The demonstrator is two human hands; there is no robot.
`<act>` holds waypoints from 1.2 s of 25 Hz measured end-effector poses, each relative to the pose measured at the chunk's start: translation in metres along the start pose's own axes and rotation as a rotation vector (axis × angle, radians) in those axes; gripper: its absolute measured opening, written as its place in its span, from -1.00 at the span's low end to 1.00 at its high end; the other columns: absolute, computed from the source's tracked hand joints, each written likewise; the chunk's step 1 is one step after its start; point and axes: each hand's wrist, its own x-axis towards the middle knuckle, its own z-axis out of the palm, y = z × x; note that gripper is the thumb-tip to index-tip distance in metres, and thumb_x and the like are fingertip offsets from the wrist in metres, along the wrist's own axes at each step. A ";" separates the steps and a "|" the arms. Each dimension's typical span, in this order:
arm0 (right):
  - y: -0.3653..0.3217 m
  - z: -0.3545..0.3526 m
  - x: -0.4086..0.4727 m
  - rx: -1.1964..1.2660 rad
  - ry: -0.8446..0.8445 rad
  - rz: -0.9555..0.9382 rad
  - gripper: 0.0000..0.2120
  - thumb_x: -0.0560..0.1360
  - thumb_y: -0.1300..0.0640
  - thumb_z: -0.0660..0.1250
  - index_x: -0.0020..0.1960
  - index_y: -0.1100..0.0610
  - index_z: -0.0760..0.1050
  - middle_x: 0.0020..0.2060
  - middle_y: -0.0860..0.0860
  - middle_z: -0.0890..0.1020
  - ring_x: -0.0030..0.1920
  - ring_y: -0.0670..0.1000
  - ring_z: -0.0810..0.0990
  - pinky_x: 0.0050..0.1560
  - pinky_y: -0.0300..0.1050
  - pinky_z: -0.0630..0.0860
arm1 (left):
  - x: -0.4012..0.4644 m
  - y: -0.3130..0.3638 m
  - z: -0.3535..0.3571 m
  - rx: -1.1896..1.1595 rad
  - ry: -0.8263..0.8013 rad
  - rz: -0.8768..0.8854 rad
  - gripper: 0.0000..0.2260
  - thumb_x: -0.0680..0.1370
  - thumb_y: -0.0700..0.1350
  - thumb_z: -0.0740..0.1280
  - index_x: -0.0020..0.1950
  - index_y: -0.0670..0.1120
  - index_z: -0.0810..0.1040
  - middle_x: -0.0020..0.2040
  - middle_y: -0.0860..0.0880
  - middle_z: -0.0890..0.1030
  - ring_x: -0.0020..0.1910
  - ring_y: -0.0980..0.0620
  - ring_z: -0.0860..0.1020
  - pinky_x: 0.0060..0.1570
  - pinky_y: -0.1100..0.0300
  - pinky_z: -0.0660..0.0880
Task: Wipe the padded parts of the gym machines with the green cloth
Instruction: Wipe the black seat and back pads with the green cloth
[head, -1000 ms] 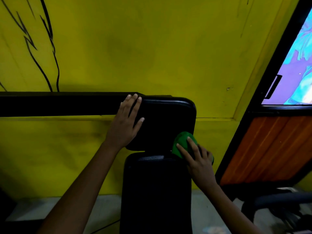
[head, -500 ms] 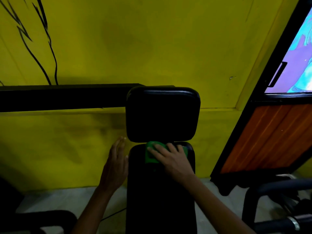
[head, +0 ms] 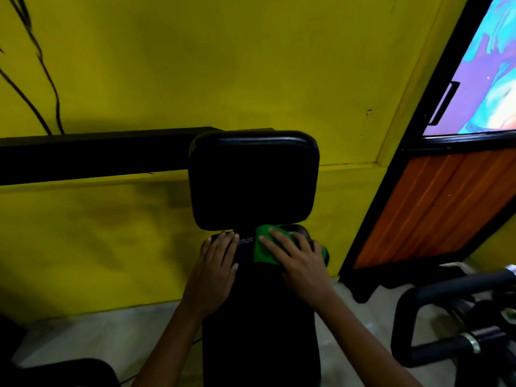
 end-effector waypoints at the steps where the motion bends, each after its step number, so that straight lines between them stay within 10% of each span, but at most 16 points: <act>1: 0.010 -0.002 -0.011 0.054 0.006 0.084 -0.35 0.35 0.08 0.17 0.44 -0.07 0.21 0.39 -0.05 0.31 0.13 0.16 0.40 -0.11 0.03 0.41 | -0.002 -0.001 0.001 0.002 0.000 0.012 -0.54 0.62 -0.06 0.10 0.48 -0.23 0.24 0.45 -0.18 0.31 0.47 -0.13 0.24 0.40 -0.09 0.20; 9: 0.049 0.016 -0.030 1.133 0.098 0.855 -0.54 0.53 0.30 0.22 0.36 -0.02 0.30 0.23 0.08 0.50 0.24 0.07 0.49 0.19 -0.09 0.46 | 0.029 0.048 0.035 0.125 0.011 0.104 -0.52 0.61 -0.05 0.14 0.50 -0.19 0.23 0.50 -0.16 0.27 0.50 -0.11 0.17 0.47 -0.03 0.09; 13: 0.047 0.056 -0.091 1.098 -0.024 1.051 -0.53 0.52 0.40 0.23 0.34 0.03 0.32 0.15 0.03 0.52 0.17 0.02 0.50 0.01 -0.43 0.39 | 0.020 0.067 0.062 0.261 0.080 -0.054 -0.46 0.61 -0.05 0.09 0.55 -0.19 0.05 0.56 -0.16 0.05 0.54 -0.14 0.02 0.51 -0.03 -0.07; 17: 0.049 0.066 -0.120 1.170 -0.128 1.168 -0.59 0.53 0.38 0.22 0.31 0.07 0.40 0.15 0.05 0.56 0.21 0.11 0.53 0.10 -0.16 0.43 | 0.013 0.082 0.083 0.247 0.135 -0.140 -0.46 0.63 -0.06 0.05 0.56 -0.17 -0.05 0.57 -0.09 -0.15 0.55 -0.12 -0.07 0.50 -0.04 -0.14; 23: 0.081 0.050 -0.036 1.279 0.068 0.900 -0.63 0.53 0.39 0.20 0.29 0.14 0.43 0.07 0.02 0.59 0.02 -0.08 0.57 -0.05 -0.32 0.50 | 0.005 0.091 0.089 0.169 0.156 -0.185 -0.48 0.63 -0.09 0.10 0.55 -0.18 0.02 0.57 -0.04 -0.13 0.55 -0.09 -0.11 0.50 -0.05 -0.13; 30: 0.055 0.107 -0.151 1.132 -0.208 1.138 -0.64 0.54 0.36 0.21 0.29 0.13 0.44 0.05 0.03 0.57 0.19 0.14 0.54 0.00 -0.20 0.41 | -0.031 0.104 0.120 0.135 0.097 -0.123 -0.41 0.60 -0.13 0.19 0.55 -0.18 -0.02 0.57 -0.04 -0.11 0.55 -0.08 -0.11 0.51 -0.01 -0.08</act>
